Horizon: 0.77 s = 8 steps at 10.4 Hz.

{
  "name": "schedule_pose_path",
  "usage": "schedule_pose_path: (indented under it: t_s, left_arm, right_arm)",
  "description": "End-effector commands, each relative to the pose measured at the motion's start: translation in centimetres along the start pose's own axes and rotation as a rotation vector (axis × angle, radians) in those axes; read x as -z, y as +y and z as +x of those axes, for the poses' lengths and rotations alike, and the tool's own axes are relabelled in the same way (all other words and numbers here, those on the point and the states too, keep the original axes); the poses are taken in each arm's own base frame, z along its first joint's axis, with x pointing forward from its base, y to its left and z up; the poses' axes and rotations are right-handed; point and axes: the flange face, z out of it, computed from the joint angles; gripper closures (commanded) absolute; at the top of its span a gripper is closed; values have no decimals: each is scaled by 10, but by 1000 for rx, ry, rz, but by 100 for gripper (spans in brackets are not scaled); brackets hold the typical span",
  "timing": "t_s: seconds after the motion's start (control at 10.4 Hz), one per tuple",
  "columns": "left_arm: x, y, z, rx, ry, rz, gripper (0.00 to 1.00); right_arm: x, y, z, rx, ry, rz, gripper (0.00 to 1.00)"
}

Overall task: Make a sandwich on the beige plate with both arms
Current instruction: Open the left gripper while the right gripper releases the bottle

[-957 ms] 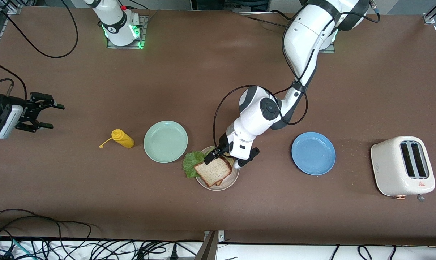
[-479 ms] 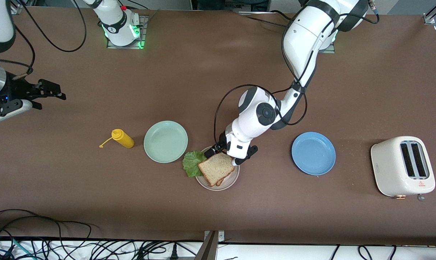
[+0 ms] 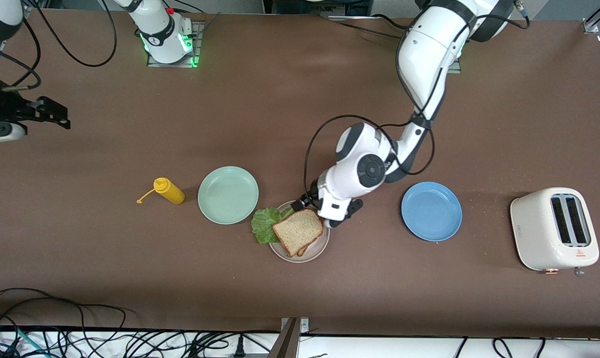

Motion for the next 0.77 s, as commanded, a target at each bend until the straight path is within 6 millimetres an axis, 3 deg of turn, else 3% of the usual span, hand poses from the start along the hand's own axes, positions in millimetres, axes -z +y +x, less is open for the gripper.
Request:
schedule_pose_path:
  t_s: [0.0,0.19,0.29,0.48,0.57,0.67]
  left_arm:
    - [89,-9,13,-54,79,73,0]
    - [164,-29,33,-103,172,147,0]
    - [201,-40,43,-166,191,159,0]
    - [271,-81,73,-285,172,203,0]
    - [307,-104,86,-349,167,211,0]
    - [333,-123,95,-407,160,229,0]
  right_arm:
    - [18,-4,-1,-169,-37,56,0]
    - [16,-5,0,-191,-39,129,0]
    - [6,-5,11,-174,-27,115,0]
    - [6,-5,20,-167,38,95,0]
    - [13,-19,19,-142,46,86,0]
    - [15,-12,16,-149,44,81,0]
